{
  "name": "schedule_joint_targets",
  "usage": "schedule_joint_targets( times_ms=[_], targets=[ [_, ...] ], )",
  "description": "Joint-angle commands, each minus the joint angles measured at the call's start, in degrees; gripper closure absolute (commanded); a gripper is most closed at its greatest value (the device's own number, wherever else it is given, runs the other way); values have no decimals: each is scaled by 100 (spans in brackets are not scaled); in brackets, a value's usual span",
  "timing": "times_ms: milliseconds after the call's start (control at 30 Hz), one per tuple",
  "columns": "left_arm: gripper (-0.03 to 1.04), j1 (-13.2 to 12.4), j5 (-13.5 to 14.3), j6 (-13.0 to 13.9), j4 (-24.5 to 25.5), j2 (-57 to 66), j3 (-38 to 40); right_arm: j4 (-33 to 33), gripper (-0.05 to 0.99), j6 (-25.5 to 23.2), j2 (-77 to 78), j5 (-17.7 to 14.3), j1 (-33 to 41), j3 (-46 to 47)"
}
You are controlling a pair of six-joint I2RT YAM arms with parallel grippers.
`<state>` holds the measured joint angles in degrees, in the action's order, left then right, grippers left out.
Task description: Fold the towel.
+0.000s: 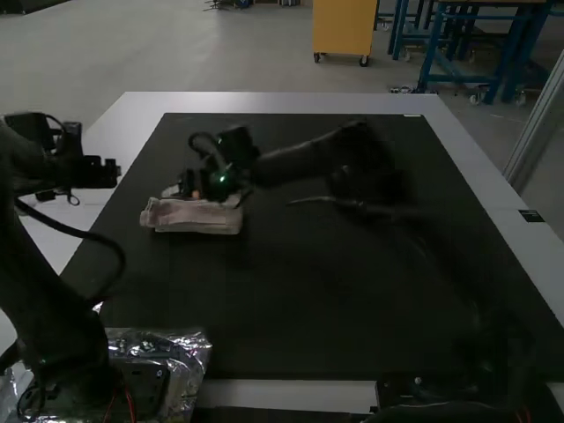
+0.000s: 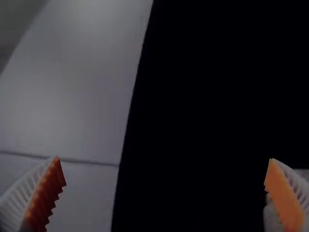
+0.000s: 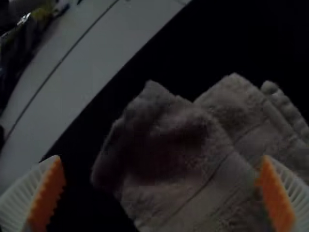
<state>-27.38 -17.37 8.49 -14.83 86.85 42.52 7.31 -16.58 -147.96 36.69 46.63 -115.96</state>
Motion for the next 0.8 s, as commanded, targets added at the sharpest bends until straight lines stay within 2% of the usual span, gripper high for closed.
schedule_joint_targets(
  times_ms=[0,233,500,667,767],
  targets=[
    [4,303,-56,-190,77,-441,213,-63,2,216,892,-100,-251,293],
    [4,989,128,-489,578,-1197,327,-54,2,129,2272,-109,-304,1313],
    [4,1771,436,-568,1114,-2295,283,288,2,-82,4152,-311,-1051,2640],
    [4,2052,568,-585,1421,-2954,230,411,2,-126,5374,-513,-1728,3396],
    [4,2140,620,-594,1615,-3376,169,719,2,-390,6156,-566,-2220,3976]
  ],
)
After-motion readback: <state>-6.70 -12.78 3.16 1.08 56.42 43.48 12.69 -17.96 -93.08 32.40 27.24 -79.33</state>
